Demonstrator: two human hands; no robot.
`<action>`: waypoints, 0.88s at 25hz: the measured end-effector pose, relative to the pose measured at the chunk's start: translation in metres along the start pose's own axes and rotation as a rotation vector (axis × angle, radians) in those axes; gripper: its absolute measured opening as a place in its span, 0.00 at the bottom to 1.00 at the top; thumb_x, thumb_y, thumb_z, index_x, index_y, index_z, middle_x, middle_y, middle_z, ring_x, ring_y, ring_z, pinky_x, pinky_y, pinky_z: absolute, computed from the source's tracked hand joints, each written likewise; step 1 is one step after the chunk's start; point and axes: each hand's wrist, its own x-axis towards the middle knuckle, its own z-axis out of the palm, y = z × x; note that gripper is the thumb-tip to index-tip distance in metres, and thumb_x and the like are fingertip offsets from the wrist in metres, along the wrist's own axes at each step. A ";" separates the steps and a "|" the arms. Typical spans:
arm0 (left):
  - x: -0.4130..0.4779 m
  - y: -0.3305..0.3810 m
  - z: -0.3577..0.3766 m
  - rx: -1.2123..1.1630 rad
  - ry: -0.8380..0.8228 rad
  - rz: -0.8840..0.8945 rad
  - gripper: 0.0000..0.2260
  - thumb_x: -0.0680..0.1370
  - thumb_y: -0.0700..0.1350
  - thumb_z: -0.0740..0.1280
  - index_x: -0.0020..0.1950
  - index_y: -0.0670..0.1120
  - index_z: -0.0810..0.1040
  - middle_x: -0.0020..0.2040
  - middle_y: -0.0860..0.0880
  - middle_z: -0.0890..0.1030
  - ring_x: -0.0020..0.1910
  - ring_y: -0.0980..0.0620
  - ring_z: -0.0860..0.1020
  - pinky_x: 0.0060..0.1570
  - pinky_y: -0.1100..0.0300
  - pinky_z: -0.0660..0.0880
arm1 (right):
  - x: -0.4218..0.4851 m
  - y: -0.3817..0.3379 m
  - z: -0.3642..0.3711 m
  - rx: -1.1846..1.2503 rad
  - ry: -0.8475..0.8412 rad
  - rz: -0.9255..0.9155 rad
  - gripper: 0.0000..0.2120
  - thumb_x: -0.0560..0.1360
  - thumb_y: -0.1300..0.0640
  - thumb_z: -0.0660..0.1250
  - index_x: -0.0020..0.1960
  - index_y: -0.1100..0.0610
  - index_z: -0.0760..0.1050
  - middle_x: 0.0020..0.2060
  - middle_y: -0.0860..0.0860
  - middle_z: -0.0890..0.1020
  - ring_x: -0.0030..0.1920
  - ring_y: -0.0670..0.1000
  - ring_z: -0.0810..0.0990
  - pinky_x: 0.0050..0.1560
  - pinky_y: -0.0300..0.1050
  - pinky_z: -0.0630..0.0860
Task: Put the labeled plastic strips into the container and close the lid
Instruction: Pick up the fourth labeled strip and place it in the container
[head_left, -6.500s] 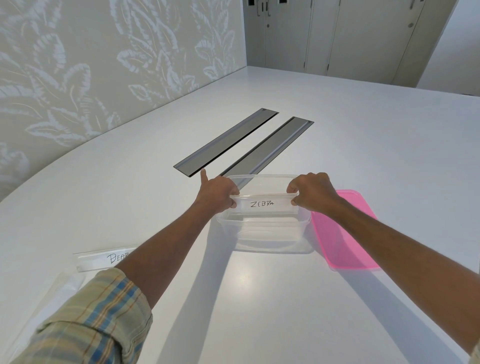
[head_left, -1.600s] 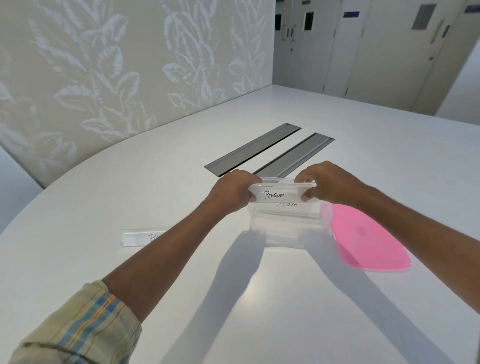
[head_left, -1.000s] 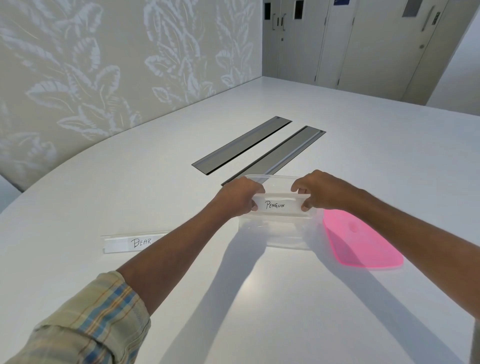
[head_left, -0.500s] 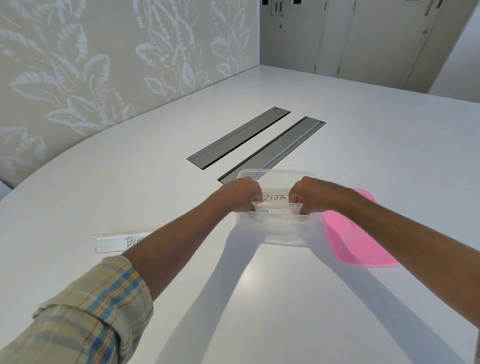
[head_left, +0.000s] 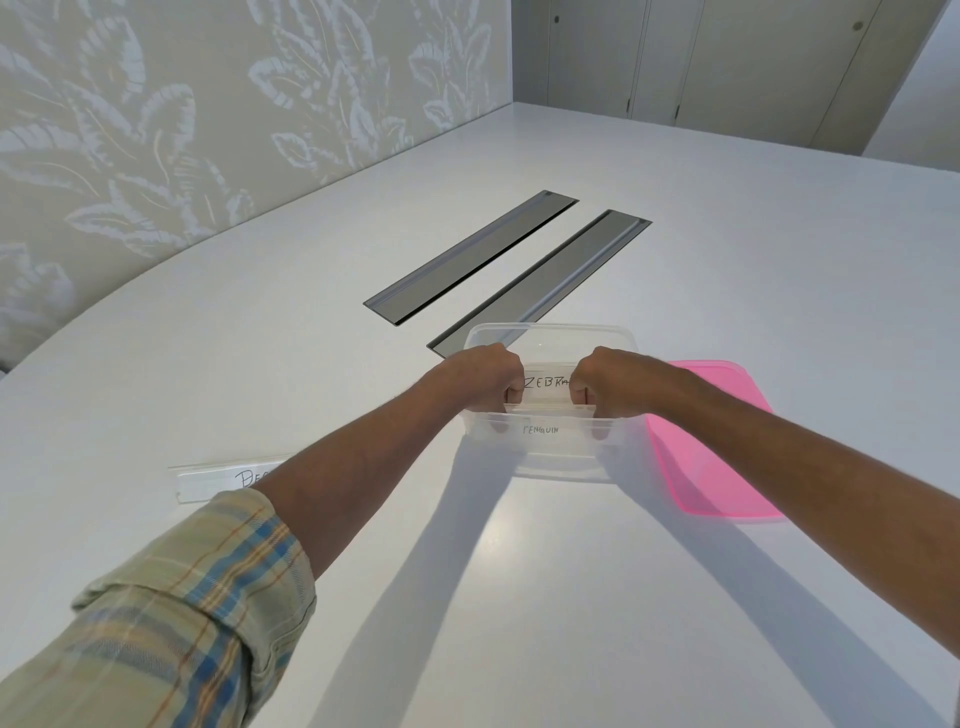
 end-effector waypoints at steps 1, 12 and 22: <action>0.000 0.001 0.000 0.003 0.001 0.006 0.14 0.67 0.45 0.83 0.51 0.49 0.87 0.40 0.54 0.81 0.46 0.47 0.83 0.39 0.58 0.76 | 0.000 0.000 0.001 -0.005 0.008 0.001 0.15 0.70 0.65 0.74 0.53 0.52 0.84 0.37 0.45 0.75 0.42 0.56 0.80 0.35 0.42 0.70; -0.016 -0.008 -0.005 -0.266 0.200 -0.012 0.12 0.74 0.45 0.80 0.56 0.48 0.88 0.51 0.50 0.89 0.51 0.52 0.85 0.55 0.54 0.82 | -0.011 -0.005 -0.012 0.117 0.109 0.016 0.18 0.68 0.62 0.80 0.57 0.53 0.84 0.51 0.49 0.85 0.50 0.55 0.83 0.50 0.51 0.82; -0.160 -0.045 0.014 -0.835 0.954 -0.350 0.07 0.81 0.48 0.72 0.54 0.49 0.89 0.49 0.57 0.89 0.49 0.63 0.85 0.52 0.73 0.77 | -0.040 -0.104 -0.042 0.652 0.582 -0.054 0.06 0.74 0.54 0.79 0.50 0.55 0.87 0.42 0.48 0.88 0.45 0.49 0.86 0.50 0.44 0.81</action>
